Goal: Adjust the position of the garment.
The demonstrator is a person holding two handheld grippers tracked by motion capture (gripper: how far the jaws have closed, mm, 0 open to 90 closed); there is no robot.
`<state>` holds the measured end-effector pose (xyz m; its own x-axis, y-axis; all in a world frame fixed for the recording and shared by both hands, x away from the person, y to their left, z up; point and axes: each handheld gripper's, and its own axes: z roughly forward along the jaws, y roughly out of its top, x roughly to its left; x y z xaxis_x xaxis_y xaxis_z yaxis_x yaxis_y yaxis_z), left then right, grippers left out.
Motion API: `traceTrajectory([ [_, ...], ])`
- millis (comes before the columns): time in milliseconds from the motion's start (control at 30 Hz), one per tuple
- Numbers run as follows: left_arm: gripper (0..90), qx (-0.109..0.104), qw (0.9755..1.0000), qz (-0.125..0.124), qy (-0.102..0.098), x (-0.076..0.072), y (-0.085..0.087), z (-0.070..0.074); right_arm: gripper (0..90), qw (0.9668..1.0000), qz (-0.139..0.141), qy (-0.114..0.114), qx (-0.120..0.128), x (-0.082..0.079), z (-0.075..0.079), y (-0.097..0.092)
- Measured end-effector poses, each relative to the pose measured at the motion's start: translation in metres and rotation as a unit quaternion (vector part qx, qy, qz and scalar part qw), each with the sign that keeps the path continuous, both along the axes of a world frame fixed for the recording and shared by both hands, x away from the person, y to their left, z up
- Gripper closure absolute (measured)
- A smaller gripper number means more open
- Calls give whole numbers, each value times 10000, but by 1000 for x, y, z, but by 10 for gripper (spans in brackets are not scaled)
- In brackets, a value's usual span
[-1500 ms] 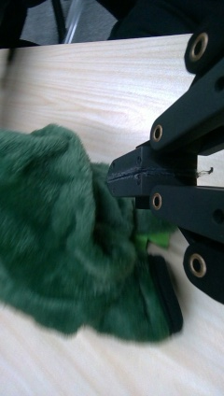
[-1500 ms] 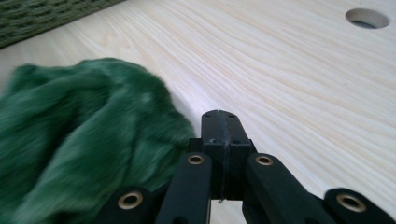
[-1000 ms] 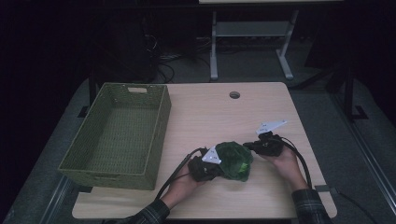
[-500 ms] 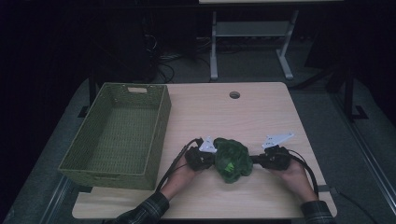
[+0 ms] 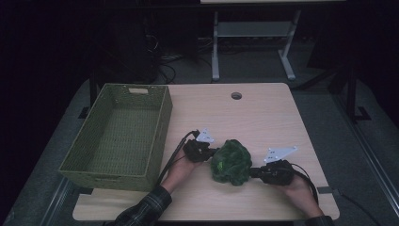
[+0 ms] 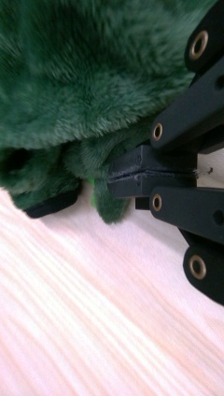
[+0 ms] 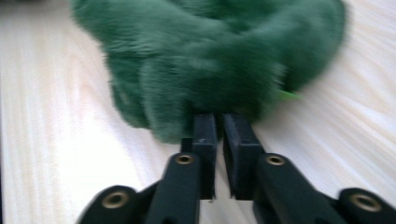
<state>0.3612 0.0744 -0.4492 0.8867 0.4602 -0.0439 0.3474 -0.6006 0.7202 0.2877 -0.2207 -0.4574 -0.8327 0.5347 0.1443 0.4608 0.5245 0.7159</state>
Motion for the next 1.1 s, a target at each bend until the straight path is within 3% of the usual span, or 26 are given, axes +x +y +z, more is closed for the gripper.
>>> traceTrajectory([
  [100,846,13,10000,20,41,-1,7,12,702,9992,-392,-22,61,0,1,-12],
  [200,797,7,10000,-2,93,-3,13,21,553,9966,-807,-161,-44,-1,-1,-23],
  [333,703,55,9999,-62,80,-6,18,34,430,9922,-1222,-30,-225,2,-11,-32],
  [467,616,-42,9999,-110,50,-9,22,47,326,9897,-1397,-83,-296,7,-16,-36],
  [533,551,7,9997,-238,90,-10,23,53,297,9884,-1487,-81,-287,8,-17,-37],
  [667,445,14,9983,-571,78,-14,19,61,207,9868,-1536,-298,-417,11,-20,-39],
  [900,324,110,9932,-1148,134,-21,11,71,161,9863,-1552,-433,-355,10,-24,-38],
  [1100,199,276,9882,-1490,232,-22,-3,64,161,9862,-1562,-432,-346,10,-25,-38],
])
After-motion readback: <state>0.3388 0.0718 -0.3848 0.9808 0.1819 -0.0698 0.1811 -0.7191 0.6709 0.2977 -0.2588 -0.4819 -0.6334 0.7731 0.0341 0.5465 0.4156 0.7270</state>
